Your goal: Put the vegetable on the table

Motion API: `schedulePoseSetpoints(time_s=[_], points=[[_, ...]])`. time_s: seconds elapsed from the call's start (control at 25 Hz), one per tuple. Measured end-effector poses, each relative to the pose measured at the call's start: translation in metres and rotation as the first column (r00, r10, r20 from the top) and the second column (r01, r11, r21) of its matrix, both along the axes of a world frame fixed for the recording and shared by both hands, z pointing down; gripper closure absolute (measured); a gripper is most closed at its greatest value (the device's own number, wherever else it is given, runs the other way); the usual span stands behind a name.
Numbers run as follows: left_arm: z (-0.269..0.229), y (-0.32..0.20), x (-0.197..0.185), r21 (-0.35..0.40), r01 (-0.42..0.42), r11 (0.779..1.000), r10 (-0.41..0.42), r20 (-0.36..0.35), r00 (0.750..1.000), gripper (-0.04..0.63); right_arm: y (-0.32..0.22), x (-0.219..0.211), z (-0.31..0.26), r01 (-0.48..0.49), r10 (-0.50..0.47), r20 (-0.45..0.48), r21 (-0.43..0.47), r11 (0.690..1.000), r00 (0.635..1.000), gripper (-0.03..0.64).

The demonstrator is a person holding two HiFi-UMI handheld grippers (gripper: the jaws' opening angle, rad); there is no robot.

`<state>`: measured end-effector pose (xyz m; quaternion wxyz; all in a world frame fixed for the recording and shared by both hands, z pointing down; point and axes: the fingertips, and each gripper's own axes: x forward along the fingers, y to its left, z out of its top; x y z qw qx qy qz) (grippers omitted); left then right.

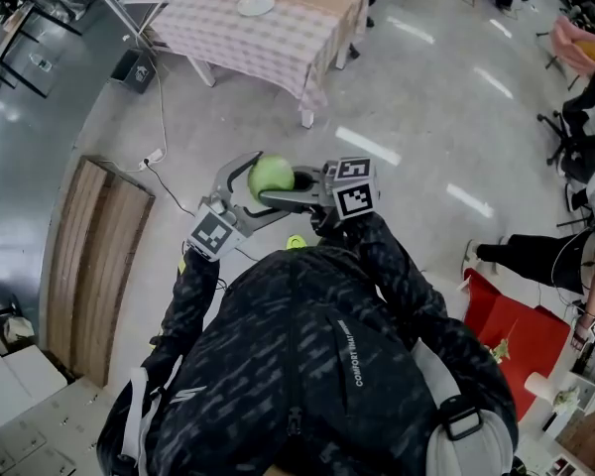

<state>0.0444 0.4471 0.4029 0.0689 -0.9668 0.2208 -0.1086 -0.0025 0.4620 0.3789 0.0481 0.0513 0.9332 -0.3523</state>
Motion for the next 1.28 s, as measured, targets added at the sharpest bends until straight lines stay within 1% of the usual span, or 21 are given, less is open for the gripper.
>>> schedulePoseSetpoints(time_s=[0.2, 0.72, 1.0, 1.28], points=[[0.003, 0.002, -0.009, -0.002, -0.002, 1.0, 0.002, -0.002, 1.0, 0.129, 0.002, -0.009, 0.003, -0.003, 0.003, -0.009, -0.002, 1.0, 1.0, 0.499], [0.009, -0.006, -0.015, -0.013, 0.009, 1.0, -0.009, -0.016, 1.0, 0.13, -0.005, -0.016, 0.01, 0.01, -0.01, -0.042, -0.012, 1.0, 0.999, 0.499], [0.013, -0.032, -0.013, -0.022, 0.04, 0.999, -0.041, -0.004, 0.999, 0.13, -0.03, -0.014, 0.014, 0.042, -0.043, -0.036, -0.022, 0.999, 0.998, 0.499], [0.014, -0.081, -0.019, -0.026, 0.078, 0.997, -0.078, 0.002, 0.997, 0.129, -0.077, -0.02, 0.015, 0.08, -0.081, -0.03, -0.031, 0.996, 0.996, 0.499]])
